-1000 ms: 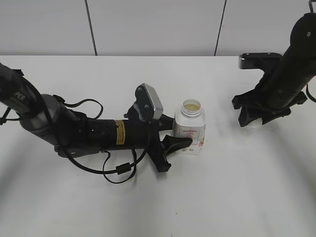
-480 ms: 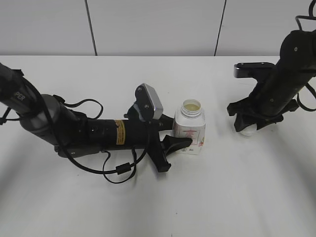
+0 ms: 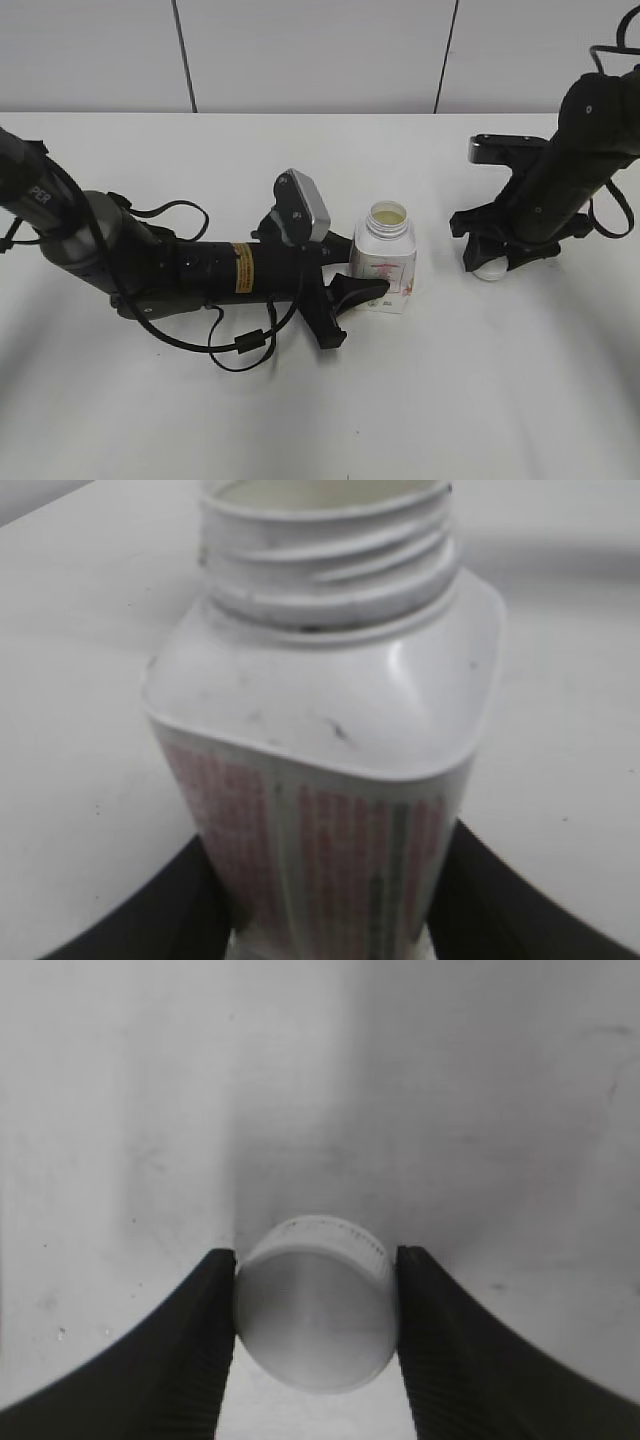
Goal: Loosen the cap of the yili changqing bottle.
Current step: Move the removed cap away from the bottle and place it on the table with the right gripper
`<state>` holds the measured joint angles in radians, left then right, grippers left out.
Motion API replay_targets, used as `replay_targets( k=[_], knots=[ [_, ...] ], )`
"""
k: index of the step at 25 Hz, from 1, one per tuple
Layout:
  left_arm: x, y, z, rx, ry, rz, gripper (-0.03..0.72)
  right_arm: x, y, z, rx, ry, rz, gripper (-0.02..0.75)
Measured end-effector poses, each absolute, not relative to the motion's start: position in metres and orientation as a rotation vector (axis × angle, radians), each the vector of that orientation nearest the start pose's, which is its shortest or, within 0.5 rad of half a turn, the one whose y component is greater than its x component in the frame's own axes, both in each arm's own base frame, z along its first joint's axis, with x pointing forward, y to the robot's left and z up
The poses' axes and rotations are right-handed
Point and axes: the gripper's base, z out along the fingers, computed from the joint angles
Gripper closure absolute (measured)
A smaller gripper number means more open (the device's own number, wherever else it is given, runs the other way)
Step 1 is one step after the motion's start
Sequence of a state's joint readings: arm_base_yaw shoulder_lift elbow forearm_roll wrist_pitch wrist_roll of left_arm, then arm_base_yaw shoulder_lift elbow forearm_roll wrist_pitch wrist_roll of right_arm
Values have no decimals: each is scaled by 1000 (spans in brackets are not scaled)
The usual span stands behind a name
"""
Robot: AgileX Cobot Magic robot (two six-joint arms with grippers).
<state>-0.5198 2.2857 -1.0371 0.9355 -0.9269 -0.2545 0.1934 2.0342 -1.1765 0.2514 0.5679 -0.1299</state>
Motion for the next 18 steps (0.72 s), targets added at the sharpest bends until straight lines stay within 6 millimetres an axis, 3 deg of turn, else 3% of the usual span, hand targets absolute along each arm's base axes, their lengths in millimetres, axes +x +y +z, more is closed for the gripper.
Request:
replay_targets(
  k=[7, 13, 16, 18],
  knots=[
    [314, -247, 57, 1287, 1562, -774, 337, 368, 85, 110, -175, 2907, 251, 337],
    [314, -247, 57, 1287, 1562, -774, 336, 367, 85, 110, -221, 2914, 249, 176],
    [315, -247, 56, 1286, 1574, -769, 253, 366, 85, 110, -232, 2926, 253, 157],
    [315, -246, 54, 1286, 1602, -758, 141, 368, 86, 112, -234, 2930, 260, 154]
  ],
)
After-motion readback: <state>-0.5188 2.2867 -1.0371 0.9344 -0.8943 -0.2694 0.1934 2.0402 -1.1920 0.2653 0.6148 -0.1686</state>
